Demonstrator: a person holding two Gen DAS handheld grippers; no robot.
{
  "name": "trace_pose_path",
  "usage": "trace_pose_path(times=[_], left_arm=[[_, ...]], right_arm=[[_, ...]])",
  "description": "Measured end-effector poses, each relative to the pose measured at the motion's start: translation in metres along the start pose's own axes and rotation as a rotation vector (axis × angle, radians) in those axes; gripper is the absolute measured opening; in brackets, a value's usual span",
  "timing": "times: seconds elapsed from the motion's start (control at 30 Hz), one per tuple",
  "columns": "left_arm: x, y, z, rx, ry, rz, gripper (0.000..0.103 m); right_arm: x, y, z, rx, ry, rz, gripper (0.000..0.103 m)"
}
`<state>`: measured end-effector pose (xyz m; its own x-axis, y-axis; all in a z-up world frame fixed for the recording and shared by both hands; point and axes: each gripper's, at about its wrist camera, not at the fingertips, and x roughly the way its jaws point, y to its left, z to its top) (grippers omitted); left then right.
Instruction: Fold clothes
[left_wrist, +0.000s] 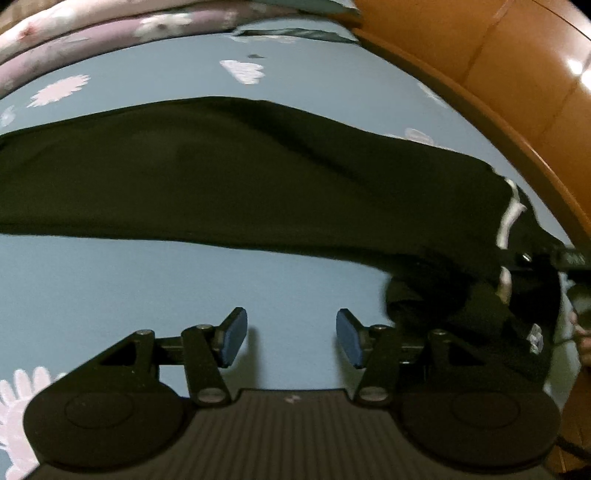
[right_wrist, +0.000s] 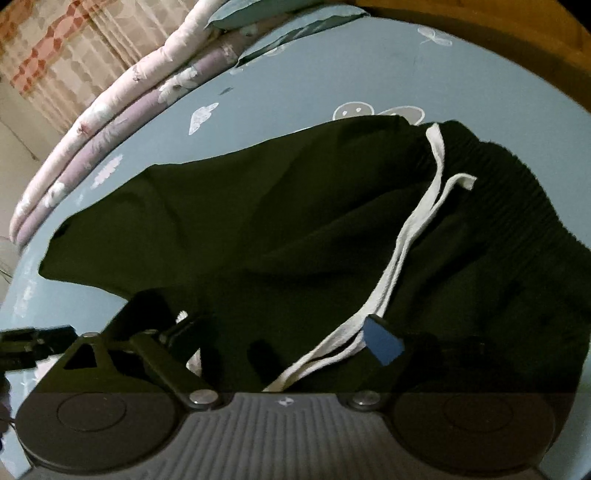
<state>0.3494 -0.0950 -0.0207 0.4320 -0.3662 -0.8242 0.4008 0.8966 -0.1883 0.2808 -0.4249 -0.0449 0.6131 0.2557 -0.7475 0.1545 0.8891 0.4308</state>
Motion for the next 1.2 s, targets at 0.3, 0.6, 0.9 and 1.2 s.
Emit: trace_pose_path(times=[0.3,0.6,0.9,1.2], left_arm=[[0.007,-0.038,-0.021,0.086,0.040,-0.126,0.050],[-0.007,-0.034,-0.047,0.127,0.057,-0.186,0.050],[-0.004,-0.018,-0.065,0.138,0.079,-0.326,0.021],[-0.049,0.010,-0.075,0.200,-0.044,-0.395,0.004]], right_arm=[[-0.001,0.006,0.002,-0.004,0.047,-0.031,0.097],[-0.021,0.032,-0.009,-0.045,0.027,-0.041,0.097],[-0.074,0.063,-0.051,-0.045,-0.057,-0.116,0.097],[-0.107,0.104,-0.095,-0.012,-0.121,-0.193,0.097]])
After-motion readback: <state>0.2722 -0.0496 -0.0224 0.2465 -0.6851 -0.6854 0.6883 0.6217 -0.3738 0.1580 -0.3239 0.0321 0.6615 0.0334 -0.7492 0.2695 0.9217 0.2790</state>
